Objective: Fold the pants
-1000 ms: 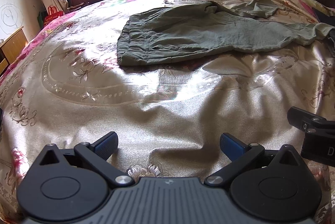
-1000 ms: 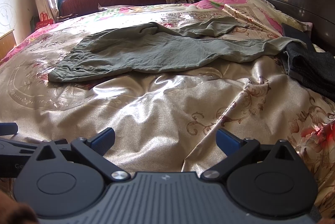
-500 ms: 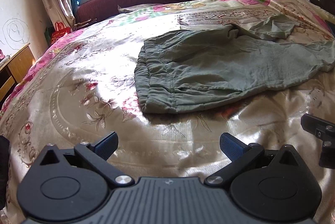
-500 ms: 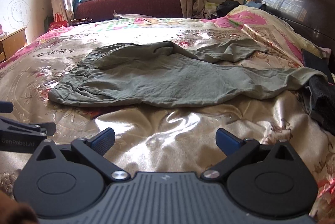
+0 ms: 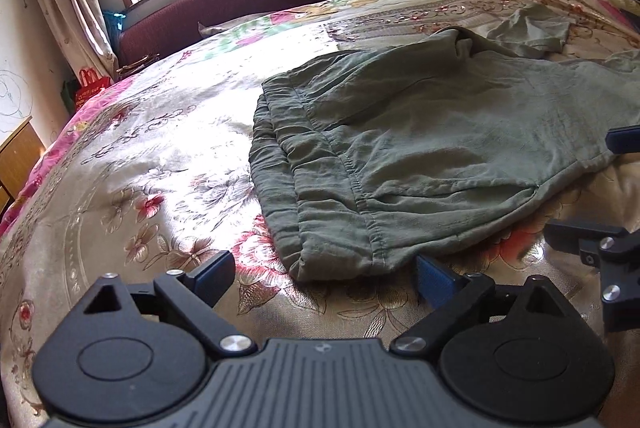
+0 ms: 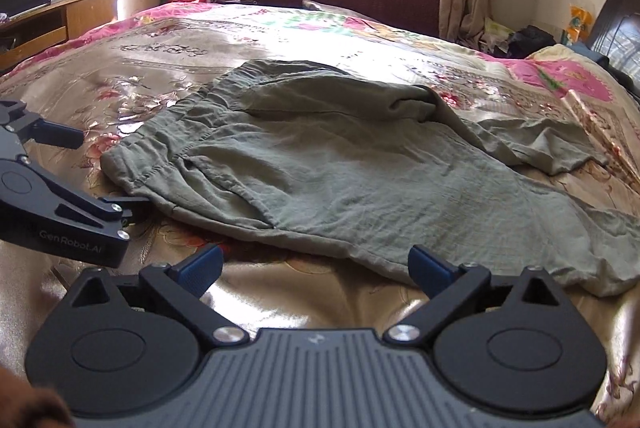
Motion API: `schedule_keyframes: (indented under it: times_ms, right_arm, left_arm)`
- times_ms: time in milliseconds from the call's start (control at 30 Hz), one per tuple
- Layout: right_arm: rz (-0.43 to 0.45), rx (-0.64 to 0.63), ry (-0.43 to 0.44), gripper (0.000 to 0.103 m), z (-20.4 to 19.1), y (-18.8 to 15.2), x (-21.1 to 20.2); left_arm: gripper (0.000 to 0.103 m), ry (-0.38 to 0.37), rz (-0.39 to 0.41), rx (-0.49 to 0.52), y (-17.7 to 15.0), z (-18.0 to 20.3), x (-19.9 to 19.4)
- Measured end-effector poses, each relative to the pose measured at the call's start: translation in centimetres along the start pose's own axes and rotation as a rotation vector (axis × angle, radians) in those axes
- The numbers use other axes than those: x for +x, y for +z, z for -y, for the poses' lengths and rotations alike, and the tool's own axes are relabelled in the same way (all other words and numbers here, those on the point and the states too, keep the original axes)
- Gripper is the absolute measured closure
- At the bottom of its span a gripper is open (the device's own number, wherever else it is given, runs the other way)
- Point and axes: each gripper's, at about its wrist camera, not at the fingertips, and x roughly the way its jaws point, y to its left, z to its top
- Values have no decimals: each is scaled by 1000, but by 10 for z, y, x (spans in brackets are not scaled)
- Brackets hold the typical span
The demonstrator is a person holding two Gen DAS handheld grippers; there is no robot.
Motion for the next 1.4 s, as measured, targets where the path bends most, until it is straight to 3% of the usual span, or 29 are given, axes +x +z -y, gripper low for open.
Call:
schedule_keyframes:
  times_ms: [100, 167, 233, 300, 400, 567, 667, 700, 733, 767, 867, 1000, 1267, 1400]
  right_arm:
    - [-4, -40, 21, 14, -2, 5, 10]
    - [-11, -56, 40, 17, -1, 6, 16]
    - [-22, -67, 67, 31, 0, 7, 20]
    - [-30, -72, 82, 35, 1, 8, 22]
    - [-29, -100, 79, 35, 1, 10, 23]
    - [-27, -147, 92, 34, 0, 10, 25]
    - [-53, -100, 100, 34, 2, 16, 33]
    - [-60, -73, 106, 46, 3, 18, 33]
    - [-71, -57, 98, 77, 3, 20, 32]
    - [-81, -49, 82, 87, 3, 22, 31]
    - [-93, -21, 140, 89, -1, 23, 19]
    - [-99, -63, 221, 92, -35, 19, 0]
    - [-102, -83, 440, 92, -119, 13, -28]
    - [-165, -56, 534, 89, -156, 12, -31]
  left_arm:
    - [1, -12, 5, 66, 0, 3, 1]
    - [13, -46, 1, 89, 2, 3, 1]
    - [27, -98, -17, 85, 6, 1, -1]
    - [29, -128, -37, 74, 7, -1, 3]
    - [29, -158, -38, 55, 6, -8, 7]
    - [38, -181, -50, 4, 10, -15, 12]
    - [43, -160, -58, 3, 16, -9, 21]
    - [47, -159, -60, -5, 18, -9, 21]
    - [53, -162, -62, -13, 19, -11, 19]
    - [58, -170, -62, -18, 18, -14, 16]
    - [60, -173, -69, -31, 9, -30, 3]
    - [62, -138, -74, -38, -6, -55, -19]
    - [63, 22, -152, -100, -58, -122, -54]
    - [63, 92, -188, -150, -84, -148, -70]
